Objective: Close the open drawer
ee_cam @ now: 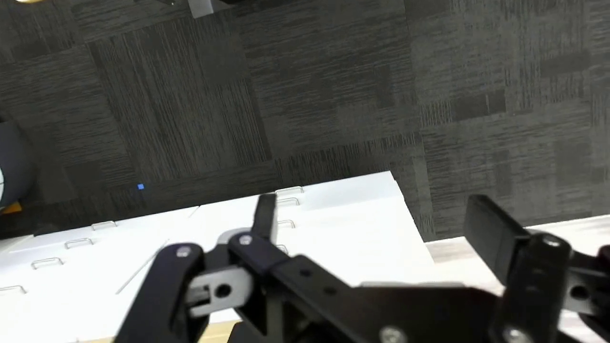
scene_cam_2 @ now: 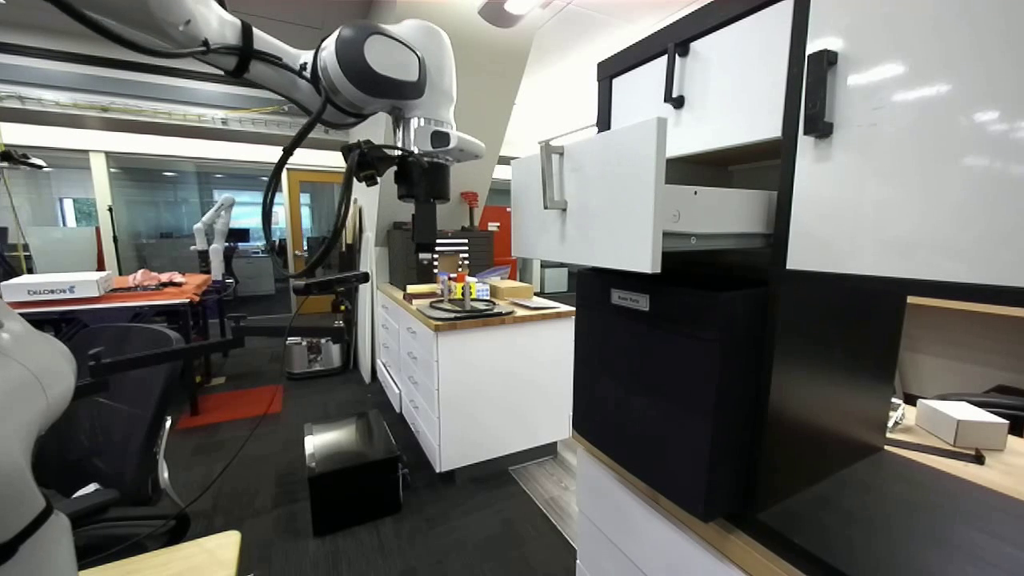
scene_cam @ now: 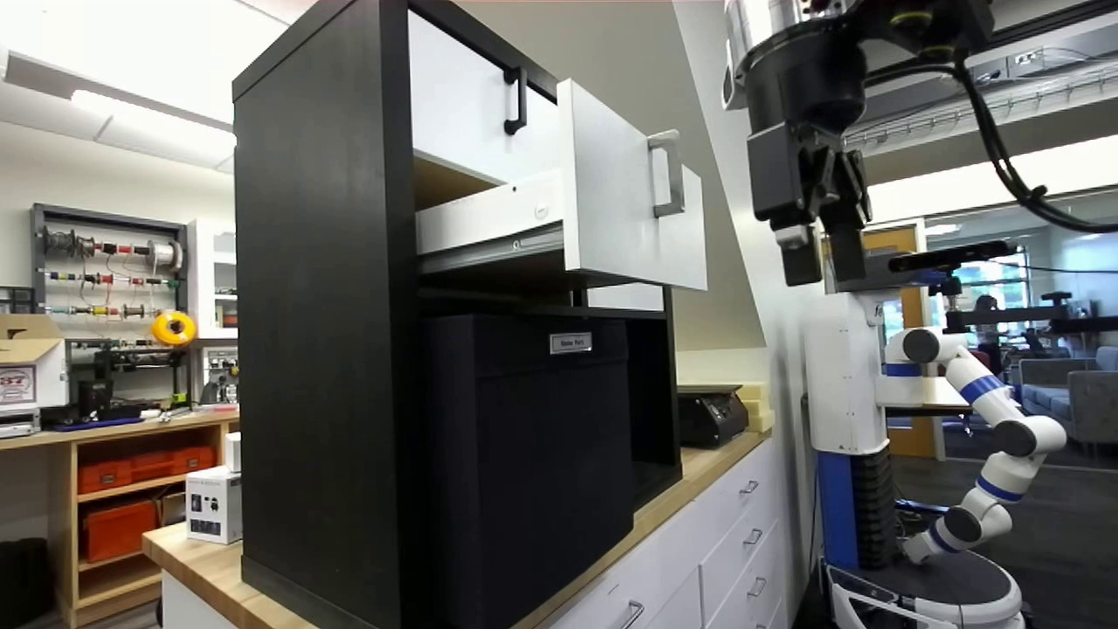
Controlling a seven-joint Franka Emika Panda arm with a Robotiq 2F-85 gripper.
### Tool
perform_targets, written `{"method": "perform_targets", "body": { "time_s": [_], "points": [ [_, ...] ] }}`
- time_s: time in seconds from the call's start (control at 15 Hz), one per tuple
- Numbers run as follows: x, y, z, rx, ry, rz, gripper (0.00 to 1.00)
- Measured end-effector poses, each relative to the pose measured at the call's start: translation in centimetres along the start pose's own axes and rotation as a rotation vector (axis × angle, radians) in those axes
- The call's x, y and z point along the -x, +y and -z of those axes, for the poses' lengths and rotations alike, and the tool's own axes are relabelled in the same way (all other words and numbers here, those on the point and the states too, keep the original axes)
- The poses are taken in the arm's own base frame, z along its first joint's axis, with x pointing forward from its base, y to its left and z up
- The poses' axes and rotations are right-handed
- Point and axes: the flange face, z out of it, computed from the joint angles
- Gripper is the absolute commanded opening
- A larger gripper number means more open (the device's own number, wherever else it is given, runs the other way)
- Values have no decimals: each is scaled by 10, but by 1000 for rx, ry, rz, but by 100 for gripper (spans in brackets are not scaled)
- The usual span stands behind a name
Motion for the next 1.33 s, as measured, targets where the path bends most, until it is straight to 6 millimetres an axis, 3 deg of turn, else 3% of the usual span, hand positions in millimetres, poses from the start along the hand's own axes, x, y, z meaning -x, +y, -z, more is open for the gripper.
{"method": "perform_targets", "body": {
  "time_s": [0.53, 1.0, 1.33],
  "points": [
    [6, 51, 46, -59, 253, 5, 100],
    [-21, 93, 61, -85, 440, 88, 100],
    [-38, 102, 71, -97, 544, 168, 100]
  ]
}}
